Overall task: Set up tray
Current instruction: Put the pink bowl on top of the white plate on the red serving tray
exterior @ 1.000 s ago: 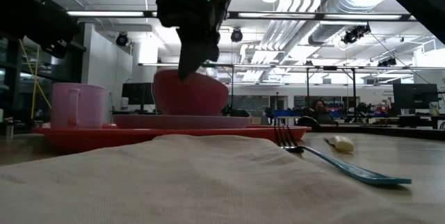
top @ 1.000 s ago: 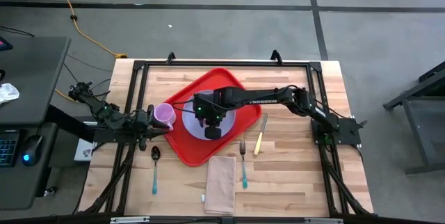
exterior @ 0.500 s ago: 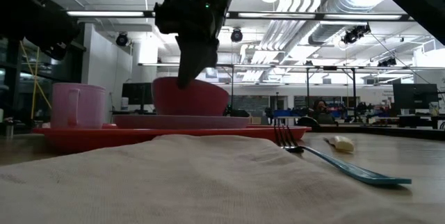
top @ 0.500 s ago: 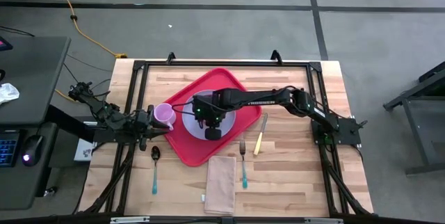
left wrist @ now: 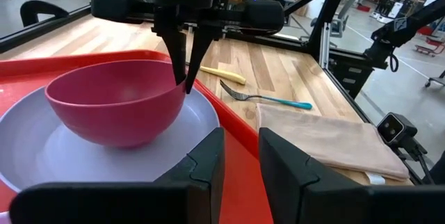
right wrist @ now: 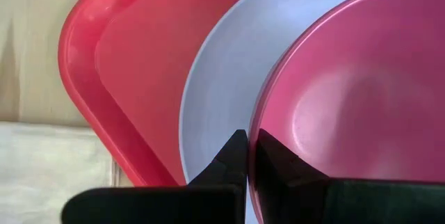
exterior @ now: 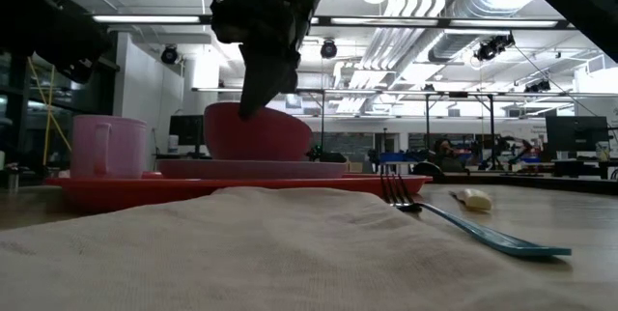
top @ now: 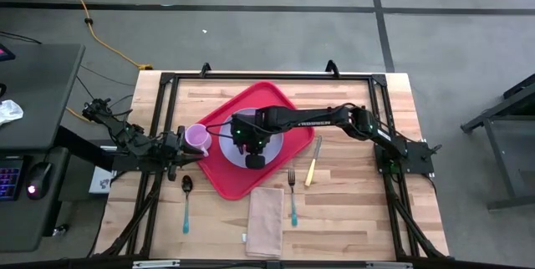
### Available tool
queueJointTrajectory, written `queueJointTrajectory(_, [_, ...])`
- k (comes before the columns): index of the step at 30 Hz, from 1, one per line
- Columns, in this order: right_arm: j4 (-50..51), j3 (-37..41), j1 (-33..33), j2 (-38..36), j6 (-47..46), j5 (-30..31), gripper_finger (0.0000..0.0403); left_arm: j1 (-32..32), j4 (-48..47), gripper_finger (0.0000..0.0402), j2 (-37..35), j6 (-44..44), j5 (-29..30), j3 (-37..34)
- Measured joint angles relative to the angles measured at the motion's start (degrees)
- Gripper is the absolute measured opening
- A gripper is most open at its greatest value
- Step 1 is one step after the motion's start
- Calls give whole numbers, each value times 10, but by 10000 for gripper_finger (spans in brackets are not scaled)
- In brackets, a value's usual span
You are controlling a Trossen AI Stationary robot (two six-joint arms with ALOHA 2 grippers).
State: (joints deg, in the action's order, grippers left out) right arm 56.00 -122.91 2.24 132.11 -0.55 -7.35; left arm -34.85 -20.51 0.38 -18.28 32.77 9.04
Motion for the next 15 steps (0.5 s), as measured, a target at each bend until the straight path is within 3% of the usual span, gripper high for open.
queueJointTrajectory(15, [1,0,0,0,-5,-2,6,0,-2,117,0,0,0,0])
